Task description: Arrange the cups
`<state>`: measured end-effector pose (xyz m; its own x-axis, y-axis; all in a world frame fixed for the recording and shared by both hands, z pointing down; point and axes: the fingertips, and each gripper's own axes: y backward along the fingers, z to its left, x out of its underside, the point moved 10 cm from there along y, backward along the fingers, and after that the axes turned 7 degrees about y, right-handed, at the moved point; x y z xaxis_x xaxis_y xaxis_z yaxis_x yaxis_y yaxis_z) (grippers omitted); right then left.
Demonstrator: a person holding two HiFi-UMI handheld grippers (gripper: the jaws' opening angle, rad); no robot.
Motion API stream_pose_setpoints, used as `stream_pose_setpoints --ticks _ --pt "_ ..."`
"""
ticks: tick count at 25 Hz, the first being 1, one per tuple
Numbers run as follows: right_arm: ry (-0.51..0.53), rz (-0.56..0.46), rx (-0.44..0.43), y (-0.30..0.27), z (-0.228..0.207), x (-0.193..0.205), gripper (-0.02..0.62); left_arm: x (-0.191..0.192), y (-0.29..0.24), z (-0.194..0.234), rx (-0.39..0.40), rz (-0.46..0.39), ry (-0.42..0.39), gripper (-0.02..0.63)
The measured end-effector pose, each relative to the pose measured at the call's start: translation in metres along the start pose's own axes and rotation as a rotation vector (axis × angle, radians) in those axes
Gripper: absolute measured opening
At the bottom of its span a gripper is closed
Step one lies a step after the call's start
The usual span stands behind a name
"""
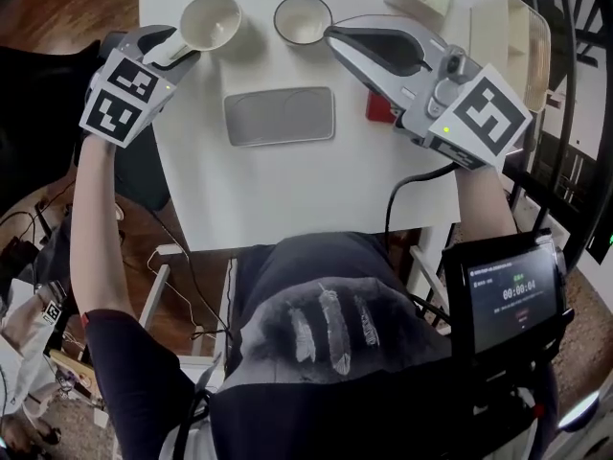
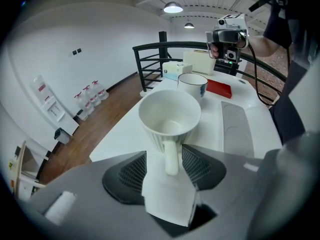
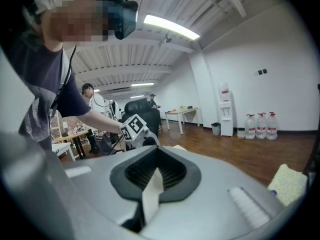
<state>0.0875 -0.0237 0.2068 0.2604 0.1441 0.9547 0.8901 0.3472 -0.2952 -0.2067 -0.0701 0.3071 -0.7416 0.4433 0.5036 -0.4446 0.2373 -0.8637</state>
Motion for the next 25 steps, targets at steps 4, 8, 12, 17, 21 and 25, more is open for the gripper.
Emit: stream_pose_setpoints --ticks 4,8,12,17,21,25 --pt "0.007 0.004 -0.009 -0.002 0.003 -0.001 0.005 -0.007 0.003 -0.003 0.03 0.03 -0.066 0.228" --pt "0.004 0.01 -0.018 -0.004 0.006 -0.004 0.005 -0.012 0.004 -0.007 0.08 0.064 -0.126 0.123" --pt "-0.001 0.023 -0.025 -0.004 0.007 -0.002 0.005 -0.01 0.002 -0.01 0.094 0.049 -0.159 0.06" --pt "-0.005 0.025 -0.025 -0.004 0.006 0.0 0.005 -0.013 0.0 -0.013 0.093 0.045 -0.19 0.052" --pt "0.003 0.017 -0.025 -0.003 0.003 0.002 0.005 -0.016 0.0 -0.014 0.106 0.021 -0.126 0.049" --pt "-0.01 0.018 -0.024 -0.002 0.003 0.003 0.005 -0.013 0.0 -0.016 0.096 -0.003 -0.126 0.048"
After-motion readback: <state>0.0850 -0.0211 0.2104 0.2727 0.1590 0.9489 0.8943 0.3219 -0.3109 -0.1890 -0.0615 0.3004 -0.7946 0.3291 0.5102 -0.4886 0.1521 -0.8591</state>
